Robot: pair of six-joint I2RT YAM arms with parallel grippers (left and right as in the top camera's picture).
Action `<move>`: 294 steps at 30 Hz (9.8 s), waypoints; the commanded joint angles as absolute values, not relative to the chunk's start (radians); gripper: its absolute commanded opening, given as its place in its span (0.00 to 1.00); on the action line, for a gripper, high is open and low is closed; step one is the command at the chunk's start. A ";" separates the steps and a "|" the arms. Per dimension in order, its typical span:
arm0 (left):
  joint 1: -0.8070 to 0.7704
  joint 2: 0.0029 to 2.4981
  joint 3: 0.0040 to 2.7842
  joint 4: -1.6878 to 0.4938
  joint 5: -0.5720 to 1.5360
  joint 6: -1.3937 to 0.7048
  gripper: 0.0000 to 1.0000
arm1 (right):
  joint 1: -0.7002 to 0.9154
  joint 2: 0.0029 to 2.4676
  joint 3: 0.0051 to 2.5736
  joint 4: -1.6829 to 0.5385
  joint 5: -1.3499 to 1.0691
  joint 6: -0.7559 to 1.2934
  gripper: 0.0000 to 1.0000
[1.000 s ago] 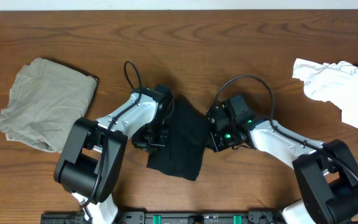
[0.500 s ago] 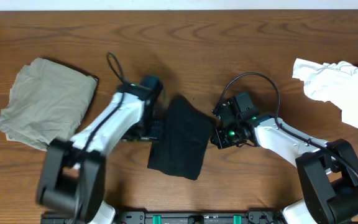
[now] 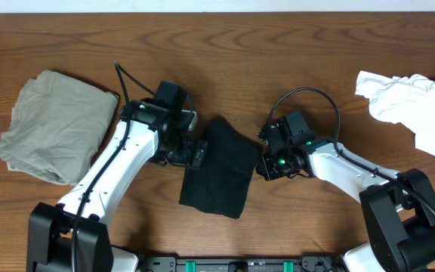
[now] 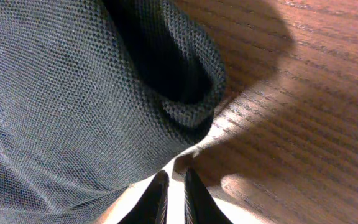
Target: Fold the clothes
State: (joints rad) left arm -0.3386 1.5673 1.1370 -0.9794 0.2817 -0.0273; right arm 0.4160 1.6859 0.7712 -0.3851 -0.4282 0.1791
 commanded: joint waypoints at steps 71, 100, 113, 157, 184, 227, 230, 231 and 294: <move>0.360 1.701 1.626 -1.011 0.171 -0.014 0.06 | 0.408 1.689 0.776 -0.437 -0.366 0.175 0.07; 0.671 1.708 1.599 -1.256 0.405 -0.182 0.98 | 0.353 1.689 0.776 -0.465 -0.366 0.167 0.06; 0.554 1.729 1.591 -0.987 0.592 -0.136 0.06 | 0.353 1.689 0.776 -0.488 -0.367 0.167 0.06; 0.878 2.078 1.359 -0.805 0.827 -0.158 0.54 | 0.353 1.689 0.776 -0.561 -0.367 0.167 0.08; 0.218 1.478 1.382 -0.788 0.572 -0.008 0.80 | 0.163 1.208 0.861 -0.564 -0.291 0.158 0.99; -0.184 0.232 0.979 -1.078 0.195 -0.026 0.98 | 0.203 0.404 0.867 -1.041 -0.060 0.344 0.99; -0.184 0.232 0.979 -1.119 0.195 -0.026 0.98 | 0.203 0.404 0.867 -1.065 -0.060 0.344 0.99; -0.184 0.232 0.979 -1.129 0.195 -0.026 0.98 | 0.203 0.404 0.867 -1.072 -0.060 0.344 0.99; -0.184 0.232 0.979 -1.230 0.195 -0.026 0.98 | 0.065 0.005 0.006 -0.073 -0.015 0.044 0.99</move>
